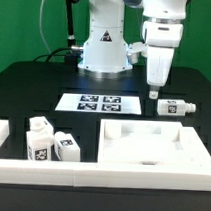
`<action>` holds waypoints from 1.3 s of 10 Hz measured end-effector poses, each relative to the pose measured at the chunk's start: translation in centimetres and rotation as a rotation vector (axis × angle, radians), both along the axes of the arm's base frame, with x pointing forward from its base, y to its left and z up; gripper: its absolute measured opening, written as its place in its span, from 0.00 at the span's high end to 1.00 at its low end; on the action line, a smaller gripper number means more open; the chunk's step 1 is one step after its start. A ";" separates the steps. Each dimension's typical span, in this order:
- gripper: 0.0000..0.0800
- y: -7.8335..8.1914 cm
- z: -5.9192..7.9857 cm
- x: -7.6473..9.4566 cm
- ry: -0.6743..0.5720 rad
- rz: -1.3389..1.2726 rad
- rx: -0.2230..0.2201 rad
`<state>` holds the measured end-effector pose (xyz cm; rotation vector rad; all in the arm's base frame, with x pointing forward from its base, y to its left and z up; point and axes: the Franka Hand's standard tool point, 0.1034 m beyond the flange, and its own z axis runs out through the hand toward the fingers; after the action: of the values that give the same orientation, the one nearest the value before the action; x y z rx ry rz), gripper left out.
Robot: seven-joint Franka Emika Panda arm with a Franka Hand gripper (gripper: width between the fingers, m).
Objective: Assemble one leg
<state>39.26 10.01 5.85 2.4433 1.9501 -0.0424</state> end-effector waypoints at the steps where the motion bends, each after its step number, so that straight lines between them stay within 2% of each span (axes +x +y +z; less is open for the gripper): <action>1: 0.19 -0.3 0.5 -0.1 -0.021 -0.162 0.005; 2: 0.19 -0.1 0.6 -0.5 -0.020 -0.351 -0.001; 3: 0.19 0.2 0.6 -1.3 0.017 -0.580 -0.035; 4: 0.19 0.4 0.7 -1.3 0.043 -0.735 -0.055; 5: 0.19 0.7 0.9 -1.0 0.027 -0.814 -0.043; 9: 0.19 0.6 0.8 -1.0 0.024 -1.095 -0.052; 11: 0.19 0.0 1.1 -0.6 0.043 -1.464 -0.076; 13: 0.19 0.8 1.1 -1.5 0.076 -1.913 -0.102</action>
Offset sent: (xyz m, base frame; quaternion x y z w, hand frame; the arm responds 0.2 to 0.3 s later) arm -0.0057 0.0100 0.0057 0.0784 -0.1082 0.4549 0.8805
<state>37.80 10.82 6.91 2.9955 -0.8755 -0.2082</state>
